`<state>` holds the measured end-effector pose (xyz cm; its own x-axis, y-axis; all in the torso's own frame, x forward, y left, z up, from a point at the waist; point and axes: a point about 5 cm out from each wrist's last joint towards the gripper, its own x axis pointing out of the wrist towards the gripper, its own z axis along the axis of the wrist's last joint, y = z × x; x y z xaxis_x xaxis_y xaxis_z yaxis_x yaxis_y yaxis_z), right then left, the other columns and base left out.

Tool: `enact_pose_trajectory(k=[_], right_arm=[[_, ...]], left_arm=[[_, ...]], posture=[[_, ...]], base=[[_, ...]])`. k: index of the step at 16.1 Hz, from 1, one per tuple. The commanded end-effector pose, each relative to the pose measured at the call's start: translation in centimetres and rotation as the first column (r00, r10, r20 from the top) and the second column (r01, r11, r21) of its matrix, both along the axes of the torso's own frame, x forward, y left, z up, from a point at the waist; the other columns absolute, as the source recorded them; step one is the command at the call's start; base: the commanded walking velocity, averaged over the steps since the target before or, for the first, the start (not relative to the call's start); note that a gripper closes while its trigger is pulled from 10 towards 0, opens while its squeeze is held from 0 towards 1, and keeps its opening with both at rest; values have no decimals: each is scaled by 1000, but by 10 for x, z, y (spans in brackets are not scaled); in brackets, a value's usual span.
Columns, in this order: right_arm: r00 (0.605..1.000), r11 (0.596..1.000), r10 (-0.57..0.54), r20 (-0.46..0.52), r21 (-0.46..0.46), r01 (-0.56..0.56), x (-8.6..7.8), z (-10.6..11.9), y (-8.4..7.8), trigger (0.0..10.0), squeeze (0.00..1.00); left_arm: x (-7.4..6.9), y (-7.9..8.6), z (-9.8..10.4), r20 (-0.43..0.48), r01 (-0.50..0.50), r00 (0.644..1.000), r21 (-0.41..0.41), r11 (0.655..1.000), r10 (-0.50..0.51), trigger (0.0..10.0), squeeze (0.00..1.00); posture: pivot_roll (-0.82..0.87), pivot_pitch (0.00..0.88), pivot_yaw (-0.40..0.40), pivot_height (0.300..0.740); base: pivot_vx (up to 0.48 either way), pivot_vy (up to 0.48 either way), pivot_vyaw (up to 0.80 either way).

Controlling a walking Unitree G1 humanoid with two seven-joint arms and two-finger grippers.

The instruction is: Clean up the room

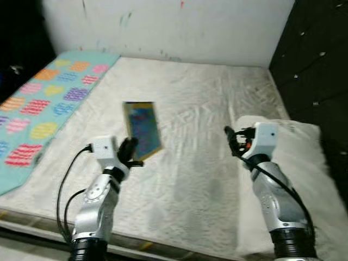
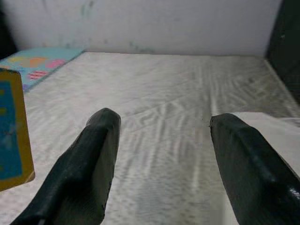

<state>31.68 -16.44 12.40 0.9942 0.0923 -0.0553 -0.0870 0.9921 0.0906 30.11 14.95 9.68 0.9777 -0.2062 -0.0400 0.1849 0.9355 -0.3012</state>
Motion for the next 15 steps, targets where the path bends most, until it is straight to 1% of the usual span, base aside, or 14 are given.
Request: enact_pose_trajectory(k=[1,4,5,9,12,13,15], right_arm=[[1000,1000,24,3,8,-24,1,1,6,10000,0],[1000,1000,27,3,9,-27,1,1,7,10000,0],[1000,1000,27,1,10,-27,1,1,6,10000,0],[1000,1000,28,1,11,-28,2,1,7,10000,0],[1000,1000,29,0,11,-29,1,1,8,10000,0],[1000,1000,29,-1,11,-29,1,0,8,10000,0],[1000,1000,28,-1,9,-28,2,0,8,10000,0]], left_arm=[[2,8,7,33,-22,999,-5,1000,22,10000,0],[1,8,7,33,-21,999,-3,1000,21,10000,0],[1,7,7,33,-20,999,-3,1000,20,10000,0],[2,7,8,35,-23,999,-6,1000,23,10000,0],[2,9,8,31,-40,999,-20,999,41,10000,0],[2,10,8,22,-52,998,-35,998,52,10000,0],[3,11,8,21,-53,998,-36,998,54,10000,0]], posture=[[-191,0,4,740],[-191,0,4,740],[-191,0,3,740],[-189,0,0,740],[-187,0,0,740],[-187,0,0,740],[-187,0,-1,740]], base=[[0,0,0],[0,0,0],[0,0,-419],[0,0,-756],[0,0,0],[0,0,0],[0,0,0]])
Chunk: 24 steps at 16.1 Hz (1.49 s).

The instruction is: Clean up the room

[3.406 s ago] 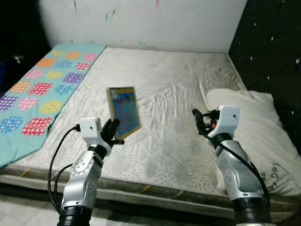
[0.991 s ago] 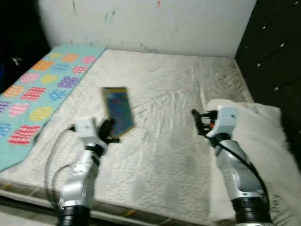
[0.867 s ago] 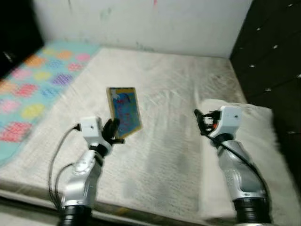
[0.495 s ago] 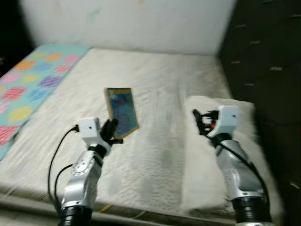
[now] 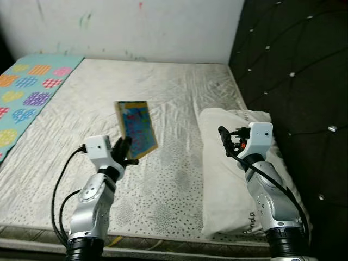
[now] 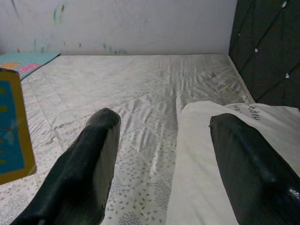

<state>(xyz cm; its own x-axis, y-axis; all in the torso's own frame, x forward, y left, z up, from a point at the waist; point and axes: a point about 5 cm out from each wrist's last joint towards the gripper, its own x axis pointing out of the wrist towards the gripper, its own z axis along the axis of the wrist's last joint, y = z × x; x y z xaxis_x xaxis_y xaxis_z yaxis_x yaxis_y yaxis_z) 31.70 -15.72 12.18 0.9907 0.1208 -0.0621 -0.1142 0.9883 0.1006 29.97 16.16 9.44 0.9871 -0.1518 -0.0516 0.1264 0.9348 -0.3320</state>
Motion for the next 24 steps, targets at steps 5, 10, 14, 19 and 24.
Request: enact_pose_trajectory(k=[5,10,14,19,24], right_arm=[[1000,1000,0,8,-2,0,2,3,1,10000,0],[1000,1000,-2,8,-3,2,2,3,1,10000,0],[1000,1000,-3,7,-2,3,2,3,1,10000,0],[1000,1000,-4,7,-5,4,2,3,0,10000,0],[1000,1000,4,10,-11,-4,2,3,0,10000,0]], left_arm=[[5,-2,11,33,0,999,-22,1000,1,10000,0],[5,-2,11,36,8,999,-42,999,-7,10000,0],[5,-3,11,33,13,999,-44,999,-11,10000,0],[5,-2,12,42,7,999,-44,999,-5,10000,0],[9,3,15,58,1,998,3,1000,-1,10000,0]], posture=[[-186,0,-3,740],[-188,0,-1,740],[-188,0,-2,740],[-188,0,-1,740],[-190,0,1,740]], base=[[0,0,0],[0,192,0],[0,480,0],[0,384,0],[0,0,0]])
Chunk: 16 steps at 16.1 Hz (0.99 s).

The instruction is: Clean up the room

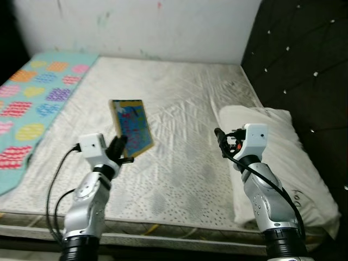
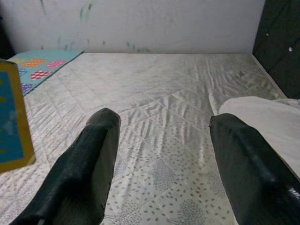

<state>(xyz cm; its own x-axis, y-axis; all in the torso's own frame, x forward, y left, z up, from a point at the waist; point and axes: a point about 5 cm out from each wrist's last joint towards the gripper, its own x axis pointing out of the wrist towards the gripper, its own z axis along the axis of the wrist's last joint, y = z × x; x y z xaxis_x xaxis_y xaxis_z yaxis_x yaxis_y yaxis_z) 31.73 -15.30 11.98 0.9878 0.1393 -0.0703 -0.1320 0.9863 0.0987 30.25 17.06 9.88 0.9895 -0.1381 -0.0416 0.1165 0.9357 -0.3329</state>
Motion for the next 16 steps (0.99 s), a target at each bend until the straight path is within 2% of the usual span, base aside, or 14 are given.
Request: enact_pose_trajectory(k=[1,6,10,16], right_arm=[[1000,1000,-12,18,-14,12,2,5,-5,10000,0],[1000,1000,-4,18,-19,5,1,5,-4,10000,0],[1000,1000,-17,13,-21,17,-4,2,-9,10000,0],[1000,999,-25,-13,-28,24,-15,-6,-14,10000,0]], left_arm=[[7,-4,11,51,9,999,22,1000,-10,10000,0],[8,-3,10,53,17,998,46,999,-19,10000,0],[-1,-6,6,28,37,999,-15,999,-37,10000,0],[-17,-6,-4,-36,91,995,-36,995,-92,10000,0]], posture=[[-189,0,-1,740],[-187,0,-2,740],[-184,0,-1,740],[-166,0,-6,740]], base=[[0,0,0],[0,0,-800],[0,0,-714],[0,0,0]])
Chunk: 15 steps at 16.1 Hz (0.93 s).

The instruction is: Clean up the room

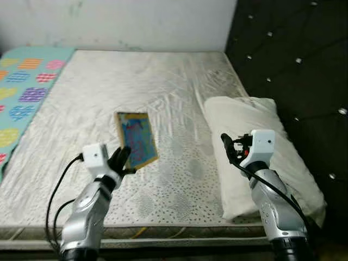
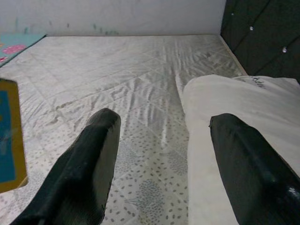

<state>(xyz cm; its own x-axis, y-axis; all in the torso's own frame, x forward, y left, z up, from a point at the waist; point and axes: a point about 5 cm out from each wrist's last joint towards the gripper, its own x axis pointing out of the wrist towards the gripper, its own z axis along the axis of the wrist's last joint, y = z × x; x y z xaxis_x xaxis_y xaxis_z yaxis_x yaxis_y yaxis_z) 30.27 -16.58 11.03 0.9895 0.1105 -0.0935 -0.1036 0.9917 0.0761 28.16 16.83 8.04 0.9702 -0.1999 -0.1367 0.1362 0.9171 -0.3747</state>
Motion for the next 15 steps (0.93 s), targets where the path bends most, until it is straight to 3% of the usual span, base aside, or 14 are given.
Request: enact_pose_trajectory(k=[1,3,15], right_arm=[[1000,1000,-8,-1,-1,8,-2,2,-3,10000,0],[999,999,-23,-33,35,24,-3,-3,-4,10000,0],[1000,999,-29,-4,14,29,-1,1,-3,10000,0]], left_arm=[[0,-4,13,56,46,997,-3,999,-46,10000,0],[-2,-5,13,52,46,998,-3,999,-46,10000,0],[0,-9,18,60,67,996,-19,998,-65,10000,0]], posture=[[-163,0,-5,740],[-159,0,-1,740],[-165,0,8,740]], base=[[0,0,0],[0,0,-800],[0,0,-800]])
